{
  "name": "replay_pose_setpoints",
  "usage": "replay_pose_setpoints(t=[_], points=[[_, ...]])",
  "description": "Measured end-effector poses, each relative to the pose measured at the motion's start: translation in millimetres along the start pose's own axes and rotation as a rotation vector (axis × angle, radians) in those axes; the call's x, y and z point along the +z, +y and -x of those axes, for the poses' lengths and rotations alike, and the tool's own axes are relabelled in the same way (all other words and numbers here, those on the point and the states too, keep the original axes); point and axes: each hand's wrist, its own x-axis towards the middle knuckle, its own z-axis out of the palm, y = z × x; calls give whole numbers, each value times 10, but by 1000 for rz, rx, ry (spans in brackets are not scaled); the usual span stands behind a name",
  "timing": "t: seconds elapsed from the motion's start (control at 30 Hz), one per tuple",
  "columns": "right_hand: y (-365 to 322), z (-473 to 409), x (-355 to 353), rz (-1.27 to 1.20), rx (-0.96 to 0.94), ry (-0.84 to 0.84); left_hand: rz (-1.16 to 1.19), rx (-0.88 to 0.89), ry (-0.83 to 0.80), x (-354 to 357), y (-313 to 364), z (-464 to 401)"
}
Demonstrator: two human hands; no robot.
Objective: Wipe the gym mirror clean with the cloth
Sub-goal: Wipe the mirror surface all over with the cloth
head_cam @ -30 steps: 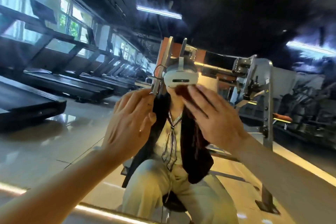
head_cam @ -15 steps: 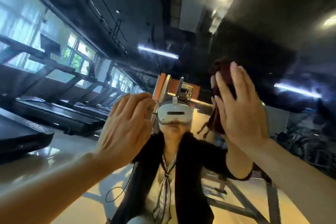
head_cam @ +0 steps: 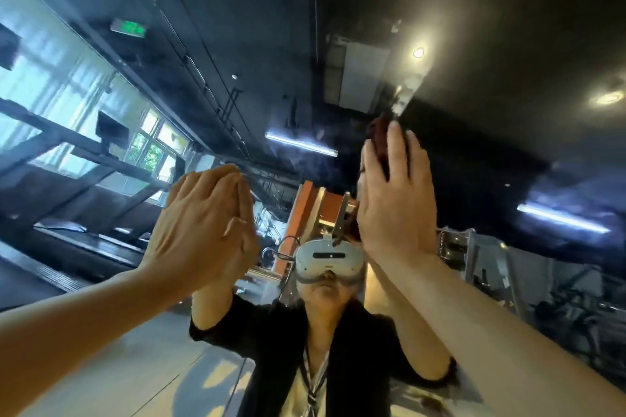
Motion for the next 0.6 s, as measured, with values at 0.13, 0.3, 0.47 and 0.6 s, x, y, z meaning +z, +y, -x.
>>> replay_pose_setpoints(t=[0.13,0.3,0.47,0.6], points=[[-872,-120,161,-44,-395,-123,-21,8,-28,3,-80,-91],[-740,-551,179,-27,-379,-133,-13,1,7,60,136,-203],[172,-700,93,-35,-107,-75,-13,106,-39,212,679,-296],[762,-579,0,4,-5,-10,-21,223,-78,309,1189,-358]])
